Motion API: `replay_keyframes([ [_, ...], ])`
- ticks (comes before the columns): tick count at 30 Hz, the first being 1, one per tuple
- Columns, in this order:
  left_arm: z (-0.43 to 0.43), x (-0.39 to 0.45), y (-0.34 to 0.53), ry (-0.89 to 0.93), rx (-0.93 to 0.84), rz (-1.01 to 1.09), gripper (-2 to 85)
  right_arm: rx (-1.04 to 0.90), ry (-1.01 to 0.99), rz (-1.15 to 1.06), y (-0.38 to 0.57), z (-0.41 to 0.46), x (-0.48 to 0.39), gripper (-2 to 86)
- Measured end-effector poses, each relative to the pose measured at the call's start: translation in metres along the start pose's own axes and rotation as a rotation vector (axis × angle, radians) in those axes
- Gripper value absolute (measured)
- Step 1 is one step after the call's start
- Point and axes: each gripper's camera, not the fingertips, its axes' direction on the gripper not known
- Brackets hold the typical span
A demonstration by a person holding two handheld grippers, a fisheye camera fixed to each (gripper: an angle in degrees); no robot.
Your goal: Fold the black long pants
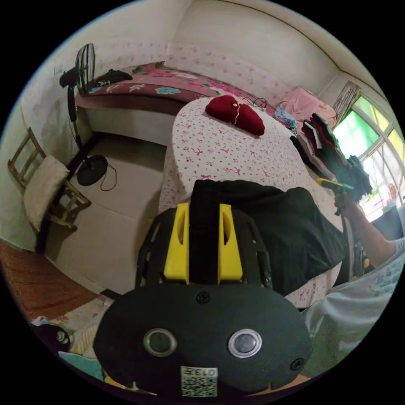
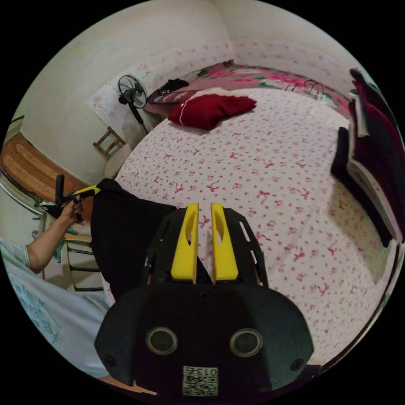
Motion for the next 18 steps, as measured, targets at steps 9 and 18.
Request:
replay_keyframes([
  [9, -0.009, 0.081, 0.000, 0.044, 0.007, 0.188, 6.1, -0.135, 0.083, -0.049, 0.064, 0.009, -0.036, 3.6],
  [18, 0.049, 0.143, 0.006, 0.052, -0.192, 0.260, 1.9, -0.137, 0.071, 0.121, 0.091, 0.001, -0.025, 0.1],
])
